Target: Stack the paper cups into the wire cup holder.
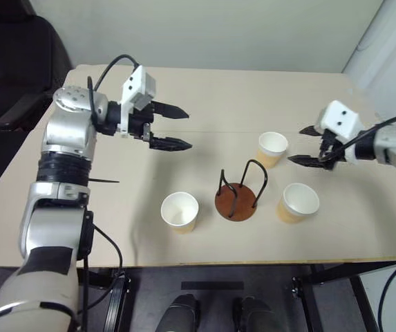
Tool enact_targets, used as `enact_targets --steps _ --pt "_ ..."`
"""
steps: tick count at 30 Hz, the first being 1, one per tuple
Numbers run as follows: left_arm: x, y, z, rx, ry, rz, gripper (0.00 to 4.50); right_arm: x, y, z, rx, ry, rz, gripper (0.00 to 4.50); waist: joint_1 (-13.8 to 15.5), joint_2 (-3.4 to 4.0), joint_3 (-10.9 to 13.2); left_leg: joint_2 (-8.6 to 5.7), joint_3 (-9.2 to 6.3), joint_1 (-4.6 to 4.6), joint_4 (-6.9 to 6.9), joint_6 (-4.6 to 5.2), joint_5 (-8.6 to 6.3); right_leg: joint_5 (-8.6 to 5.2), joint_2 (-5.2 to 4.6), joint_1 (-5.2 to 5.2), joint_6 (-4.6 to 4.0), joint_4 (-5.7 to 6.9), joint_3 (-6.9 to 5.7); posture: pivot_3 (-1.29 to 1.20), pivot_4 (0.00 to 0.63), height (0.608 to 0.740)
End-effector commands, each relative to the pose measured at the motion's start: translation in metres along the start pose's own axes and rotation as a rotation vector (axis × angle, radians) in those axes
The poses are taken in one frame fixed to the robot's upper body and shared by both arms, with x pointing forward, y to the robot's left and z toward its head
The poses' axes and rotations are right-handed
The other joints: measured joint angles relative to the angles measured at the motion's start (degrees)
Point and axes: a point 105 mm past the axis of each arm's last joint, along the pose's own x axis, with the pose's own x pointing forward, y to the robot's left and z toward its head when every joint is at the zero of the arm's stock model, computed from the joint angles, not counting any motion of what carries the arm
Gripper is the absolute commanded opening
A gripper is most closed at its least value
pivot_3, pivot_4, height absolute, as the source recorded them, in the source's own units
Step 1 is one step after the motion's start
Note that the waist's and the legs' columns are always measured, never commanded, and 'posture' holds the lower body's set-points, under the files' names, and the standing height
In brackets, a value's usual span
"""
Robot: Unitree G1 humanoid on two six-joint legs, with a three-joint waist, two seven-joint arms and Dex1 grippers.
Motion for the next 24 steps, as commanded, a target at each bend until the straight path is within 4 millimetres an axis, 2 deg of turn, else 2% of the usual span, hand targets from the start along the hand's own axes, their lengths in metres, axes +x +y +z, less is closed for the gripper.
enact_targets --steps 1,13,24 --pt "-0.009 0.001 0.008 0.035 -0.012 0.024 4.45 0.002 -0.006 0.011 -0.068 -0.008 0.0 3.78 0.0 0.0 0.0 0.0 0.0 -0.01 0.0 0.0 0.0 0.0 0.0 0.0 0.0 -0.01 -0.01 0.0 0.15 0.74" --pt "-0.016 0.004 -0.006 0.028 0.001 0.051 4.45 0.029 -0.009 0.009 -0.096 0.013 0.067 3.78 0.0 0.01 0.0 -0.01 -0.06 -0.05 -0.03 -0.01 0.0 0.02 0.0 -0.02 -0.04 -0.06 -0.03 0.0 0.15 0.74" --pt "-0.015 0.003 -0.009 0.03 0.01 0.049 4.45 0.046 -0.01 -0.014 -0.098 0.087 0.107 3.78 0.0 0.01 0.0 -0.01 -0.07 -0.09 -0.09 -0.02 0.0 0.03 0.0 -0.05 -0.05 -0.13 -0.04 0.0 0.15 0.74"
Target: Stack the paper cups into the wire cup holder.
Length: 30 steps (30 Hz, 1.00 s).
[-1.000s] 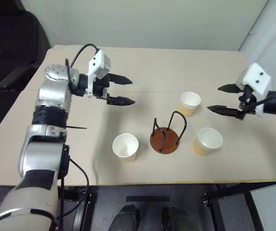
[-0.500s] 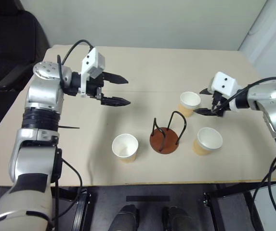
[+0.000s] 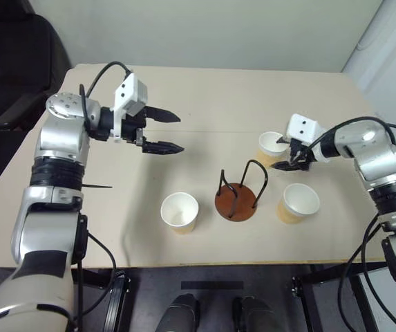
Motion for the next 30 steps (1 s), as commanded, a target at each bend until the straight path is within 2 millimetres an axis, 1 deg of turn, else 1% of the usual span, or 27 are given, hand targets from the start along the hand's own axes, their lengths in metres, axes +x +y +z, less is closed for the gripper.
enact_targets --steps 1,4,9,10,11,12,13,16,20,23,24,26,29,30 --pt "-0.004 0.001 0.005 0.024 -0.01 0.007 4.45 -0.006 -0.01 0.006 -0.036 -0.001 -0.026 3.78 0.0 0.0 0.0 0.0 0.0 0.0 -0.01 0.0 0.0 0.0 0.0 0.0 0.0 0.0 0.0 0.0 0.15 0.74" --pt "-0.003 0.0 0.005 0.023 -0.01 0.004 4.5 -0.004 -0.009 0.004 -0.034 0.004 -0.021 3.18 0.0 0.0 0.0 0.0 0.0 0.0 -0.05 -0.01 0.0 0.0 0.0 -0.01 0.0 -0.02 0.0 0.0 0.15 0.74" --pt "0.0 0.0 0.006 0.026 -0.009 0.001 4.5 -0.005 -0.009 0.008 -0.03 -0.006 -0.018 1.42 0.0 0.0 0.0 0.0 0.0 0.0 -0.17 -0.03 0.01 0.01 0.0 -0.01 -0.01 -0.03 0.0 0.0 0.15 0.74" --pt "0.001 0.0 0.006 0.026 -0.01 0.0 4.5 -0.006 -0.009 0.009 -0.031 -0.007 -0.018 1.01 0.0 0.0 0.0 0.0 0.0 0.0 -0.19 -0.04 0.02 0.01 0.0 -0.01 -0.01 -0.03 0.0 0.0 0.15 0.74" --pt "0.001 0.0 0.007 0.027 -0.011 -0.001 4.5 -0.007 -0.009 0.01 -0.03 -0.01 -0.018 0.71 0.0 0.0 0.0 0.0 0.0 0.0 -0.23 -0.04 0.02 0.01 0.0 -0.01 -0.01 -0.03 0.0 0.0 0.15 0.74" --pt "0.002 0.0 0.007 0.027 -0.011 -0.002 4.5 -0.008 -0.01 0.011 -0.027 -0.014 -0.017 0.27 0.0 0.0 0.0 0.0 0.0 0.0 -0.25 -0.04 0.02 0.01 0.0 -0.01 -0.01 -0.03 0.0 0.0 0.15 0.74" --pt "0.002 0.0 0.008 0.028 -0.011 -0.002 4.5 -0.01 -0.01 0.012 -0.026 -0.018 -0.017 0.02 0.0 0.0 0.0 0.0 0.0 -0.01 -0.28 -0.04 0.02 0.01 0.0 -0.01 -0.01 -0.03 0.0 0.0 0.15 0.74" --pt "0.004 0.0 0.008 0.029 -0.011 -0.004 4.5 -0.015 -0.009 0.016 -0.033 -0.022 -0.015 0.02 0.0 0.0 0.0 0.0 0.0 -0.01 -0.39 -0.05 0.02 0.01 -0.01 -0.01 -0.02 -0.06 0.0 0.0 0.15 0.74" --pt "0.007 -0.001 0.009 0.029 -0.014 -0.013 4.5 -0.029 -0.007 0.03 -0.053 -0.041 -0.012 0.02 0.0 0.01 0.0 0.01 0.0 -0.04 -0.58 -0.06 0.03 0.01 -0.01 -0.01 -0.02 -0.39 0.0 0.0 0.15 0.74" --pt "0.008 -0.002 0.01 0.027 -0.014 -0.022 4.5 -0.047 -0.006 0.049 -0.075 -0.078 -0.023 0.02 0.0 0.0 0.0 0.01 -0.01 -0.07 -0.71 -0.07 0.03 0.01 -0.01 -0.01 -0.01 -0.69 -0.02 0.0 0.15 0.74" --pt "0.008 -0.002 0.01 0.026 -0.014 -0.025 4.5 -0.051 -0.005 0.052 -0.08 -0.084 -0.025 0.02 0.0 0.0 0.0 0.02 -0.01 -0.09 -0.73 -0.07 0.03 0.01 -0.01 -0.01 -0.01 -0.7 -0.04 0.0 0.15 0.74" --pt "0.009 -0.003 0.01 0.024 -0.013 -0.034 4.5 -0.063 -0.003 0.066 -0.101 -0.109 -0.032 0.02 0.0 0.0 0.0 0.02 -0.03 -0.17 -0.75 -0.07 0.04 0.01 -0.01 -0.02 -0.02 -0.7 -0.06 0.0 0.15 0.74" --pt "0.01 -0.004 0.011 0.02 -0.022 -0.044 4.5 -0.081 0.006 0.092 -0.128 -0.171 -0.026 0.02 0.0 0.01 0.0 0.02 -0.04 -0.23 -0.76 -0.07 0.03 0.01 -0.01 -0.05 -0.01 -0.78 -0.07 0.0 0.15 0.74" --pt "0.011 -0.004 0.012 0.019 -0.025 -0.046 4.5 -0.085 0.009 0.098 -0.131 -0.187 -0.023 0.02 0.0 0.01 0.0 0.01 -0.05 -0.23 -0.76 -0.07 0.04 0.01 -0.01 -0.05 -0.01 -0.78 -0.08 0.0 0.15 0.74"
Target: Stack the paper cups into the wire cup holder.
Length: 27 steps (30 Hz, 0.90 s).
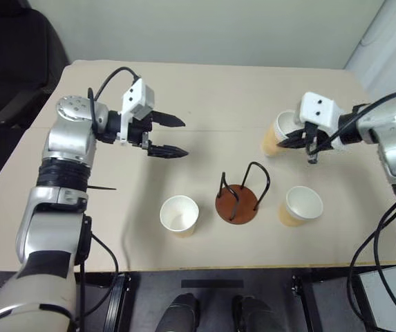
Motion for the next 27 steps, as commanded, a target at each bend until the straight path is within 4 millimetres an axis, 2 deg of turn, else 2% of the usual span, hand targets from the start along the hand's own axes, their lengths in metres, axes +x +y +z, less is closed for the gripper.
enact_targets --steps 1,5,10,12,17,23,27 --pt "0.0 -0.001 0.016 0.046 -0.032 -0.014 4.5 -0.026 0.002 0.042 -0.064 -0.097 -0.035 0.02 0.0 0.0 0.0 0.0 0.0 -0.01 -0.01 0.0 0.0 0.0 0.0 -0.02 0.0 -0.01 0.0 0.0 0.15 0.74" --pt "0.005 -0.005 0.019 0.036 -0.053 -0.058 4.5 -0.042 0.016 0.074 -0.069 -0.183 -0.012 0.02 0.0 0.0 0.0 0.0 -0.03 -0.01 0.02 0.0 0.0 0.0 0.0 -0.01 0.0 -0.04 -0.01 0.0 0.15 0.74" --pt "0.012 -0.014 0.018 0.039 -0.038 -0.143 4.5 -0.053 0.032 0.093 -0.049 -0.224 0.034 0.02 0.0 0.0 0.0 -0.01 -0.06 0.0 0.05 0.0 0.0 0.0 0.0 -0.02 0.0 -0.06 -0.02 0.0 0.15 0.74" --pt "0.015 -0.015 0.019 0.042 -0.036 -0.16 4.5 -0.054 0.04 0.093 -0.034 -0.222 0.069 0.02 0.1 0.0 0.0 -0.02 -0.06 0.0 0.07 0.0 0.0 0.0 0.0 -0.02 0.0 -0.07 -0.02 0.0 0.15 0.74" --pt "0.021 -0.014 0.022 0.061 -0.022 -0.181 4.5 -0.052 0.053 0.079 -0.006 -0.161 0.115 0.02 0.1 0.0 0.0 -0.02 -0.08 0.0 0.12 0.0 0.0 0.0 0.0 -0.03 0.0 -0.07 -0.02 0.0 0.15 0.74" --pt "0.022 -0.013 0.022 0.065 -0.022 -0.187 4.5 -0.051 0.057 0.075 0.0 -0.148 0.122 0.02 -0.1 0.0 0.0 -0.01 -0.05 0.04 0.15 -0.02 0.02 0.0 0.0 -0.06 0.01 0.01 0.0 0.0 0.15 0.74" --pt "0.024 -0.013 0.023 0.073 -0.019 -0.193 4.5 -0.04 0.07 0.071 0.011 -0.143 0.175 0.02 0.0 0.0 0.0 -0.01 -0.06 0.03 0.19 -0.02 0.02 0.0 0.01 -0.05 0.01 0.02 -0.01 0.0 0.15 0.74"
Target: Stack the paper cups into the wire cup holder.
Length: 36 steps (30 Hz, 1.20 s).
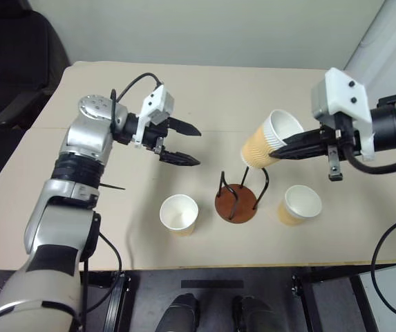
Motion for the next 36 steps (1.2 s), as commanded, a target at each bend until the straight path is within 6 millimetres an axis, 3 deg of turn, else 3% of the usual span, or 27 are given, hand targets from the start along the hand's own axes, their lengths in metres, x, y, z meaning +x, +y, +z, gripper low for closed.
enact_targets --steps 1,9,18,36 --pt "-0.003 0.0 0.017 0.071 -0.022 -0.033 4.5 0.003 0.008 0.006 -0.027 -0.017 0.02 0.02 0.0 0.0 0.0 -0.01 0.01 -0.01 0.02 0.0 0.0 0.0 0.0 0.0 0.0 0.0 0.01 0.0 0.15 0.74" --pt "-0.004 -0.001 0.016 0.077 -0.016 -0.032 4.5 0.017 0.023 0.005 -0.009 -0.034 0.098 0.02 0.0 0.0 0.0 -0.01 0.01 -0.01 0.04 0.0 0.0 0.0 0.0 0.0 0.0 0.01 0.0 0.0 0.15 0.74" --pt "-0.002 0.0 0.017 0.083 -0.023 -0.031 4.5 0.028 0.02 -0.01 -0.018 0.008 0.103 0.02 0.0 0.0 0.0 -0.01 -0.01 -0.01 0.12 0.01 0.0 0.0 0.0 0.0 0.0 0.06 -0.01 0.0 0.15 0.74" --pt "-0.002 0.001 0.016 0.089 -0.029 -0.026 4.5 0.012 0.001 -0.004 -0.046 0.012 0.048 0.02 0.0 0.0 0.0 0.0 -0.01 -0.02 0.22 0.01 0.0 0.0 0.0 0.0 0.0 0.14 -0.02 0.0 0.15 0.74"
